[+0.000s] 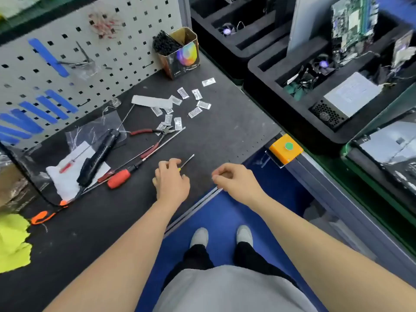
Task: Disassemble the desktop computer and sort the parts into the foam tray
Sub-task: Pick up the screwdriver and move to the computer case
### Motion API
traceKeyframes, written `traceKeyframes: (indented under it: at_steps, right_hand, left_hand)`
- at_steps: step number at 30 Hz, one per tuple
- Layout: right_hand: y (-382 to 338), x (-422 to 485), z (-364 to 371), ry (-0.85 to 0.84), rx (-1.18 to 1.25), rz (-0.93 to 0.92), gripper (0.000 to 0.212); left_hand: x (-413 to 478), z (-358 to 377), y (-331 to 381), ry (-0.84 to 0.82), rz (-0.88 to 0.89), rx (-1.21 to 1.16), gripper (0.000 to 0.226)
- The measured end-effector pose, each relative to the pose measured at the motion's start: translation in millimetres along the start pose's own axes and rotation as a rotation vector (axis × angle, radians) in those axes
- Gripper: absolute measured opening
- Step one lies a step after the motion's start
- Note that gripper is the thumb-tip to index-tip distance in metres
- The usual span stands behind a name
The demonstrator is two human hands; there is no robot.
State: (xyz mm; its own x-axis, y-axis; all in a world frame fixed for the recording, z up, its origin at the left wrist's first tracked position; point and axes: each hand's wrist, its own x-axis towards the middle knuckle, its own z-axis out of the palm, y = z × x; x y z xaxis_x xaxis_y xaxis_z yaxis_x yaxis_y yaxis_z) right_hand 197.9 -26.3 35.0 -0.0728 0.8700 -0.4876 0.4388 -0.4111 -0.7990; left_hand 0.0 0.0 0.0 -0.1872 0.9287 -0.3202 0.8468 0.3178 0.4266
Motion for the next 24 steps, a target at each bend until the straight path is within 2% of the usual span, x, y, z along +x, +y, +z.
traceKeyframes:
  at_steps: [2, 6, 12, 19, 24]
  right_hand:
    - [-8, 8, 13, 0.021, 0.056, 0.066, 0.009]
    - [-18, 17, 39, 0.054, 0.151, 0.129, 0.009]
    - [-23, 18, 61, 0.085, 0.196, 0.185, 0.01]
    - [-8, -6, 36, 0.275, 0.251, 0.201, 0.015]
    - [23, -47, -7, 0.455, 0.385, 0.221, 0.013]
  left_hand:
    - [12, -7, -11, -0.034, 0.004, 0.05, 0.039]
    - [25, -11, -32, -0.079, 0.106, 0.093, 0.019]
    - [32, -15, -34, -0.204, 0.273, -0.013, 0.008]
    - [21, -10, 35, -0.344, 0.42, -0.209, 0.006]
    - [-18, 14, 105, -0.424, 0.533, -0.24, 0.007]
